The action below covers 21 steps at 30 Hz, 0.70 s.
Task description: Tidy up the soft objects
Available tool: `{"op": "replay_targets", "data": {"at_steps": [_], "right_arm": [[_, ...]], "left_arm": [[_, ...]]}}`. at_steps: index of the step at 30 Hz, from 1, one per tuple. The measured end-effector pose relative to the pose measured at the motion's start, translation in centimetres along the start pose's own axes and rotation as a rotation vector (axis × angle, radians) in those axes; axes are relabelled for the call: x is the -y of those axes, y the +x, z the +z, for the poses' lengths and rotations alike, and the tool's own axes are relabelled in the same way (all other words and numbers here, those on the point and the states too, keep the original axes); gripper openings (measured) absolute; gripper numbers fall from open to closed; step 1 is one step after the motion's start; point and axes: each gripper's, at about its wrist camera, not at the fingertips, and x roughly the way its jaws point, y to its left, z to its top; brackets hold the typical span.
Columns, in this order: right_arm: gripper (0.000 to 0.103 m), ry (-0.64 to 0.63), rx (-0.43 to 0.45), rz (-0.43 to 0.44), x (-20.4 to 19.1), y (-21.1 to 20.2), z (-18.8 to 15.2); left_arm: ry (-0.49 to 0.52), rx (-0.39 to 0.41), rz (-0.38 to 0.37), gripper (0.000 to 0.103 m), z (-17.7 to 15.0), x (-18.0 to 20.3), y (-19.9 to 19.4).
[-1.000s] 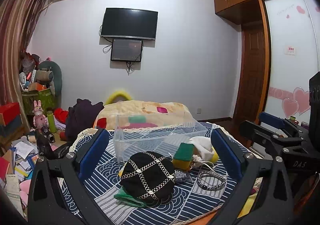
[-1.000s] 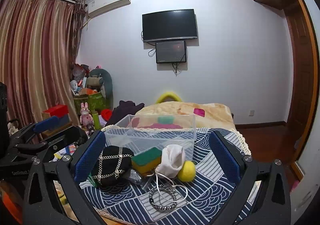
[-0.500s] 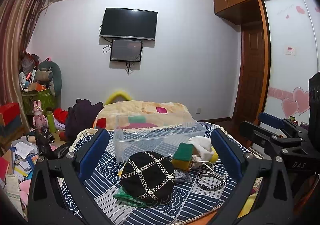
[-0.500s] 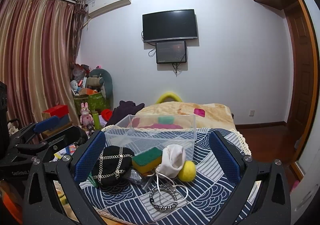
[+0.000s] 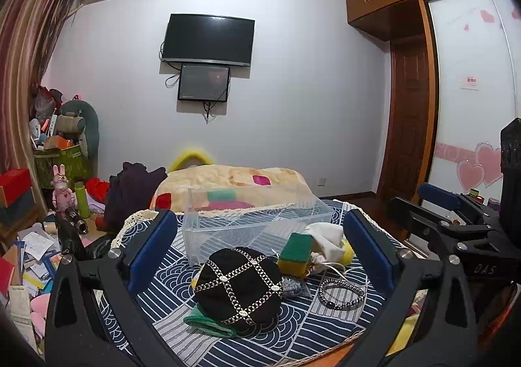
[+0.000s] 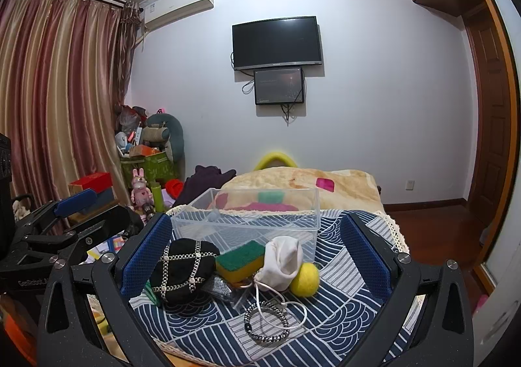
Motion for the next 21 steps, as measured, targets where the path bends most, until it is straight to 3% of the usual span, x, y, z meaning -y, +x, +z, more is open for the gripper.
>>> {"op": "replay_targets", "data": {"at_steps": [6, 9, 13, 21], "right_arm": [[0.103, 0.004, -0.014, -0.008, 0.3, 0.3, -0.3], [0.102, 0.012, -0.041, -0.009, 0.6, 0.9, -0.6], [0.091, 0.032, -0.088, -0.004, 1.3, 1.9, -1.1], [0.067, 0.066, -0.198, 0.019, 2.2, 4.2, -2.5]], "left_arm": [[-0.027, -0.073, -0.016, 0.103, -0.9, -1.1, 1.8], [-0.072, -0.133, -0.049, 0.088, -1.6, -2.0, 3.2], [-0.12, -0.221, -0.038, 0.08, -2.8, -3.3, 5.4], [-0.152, -0.306, -0.022, 0.08, -4.8, -4.7, 7.5]]}}
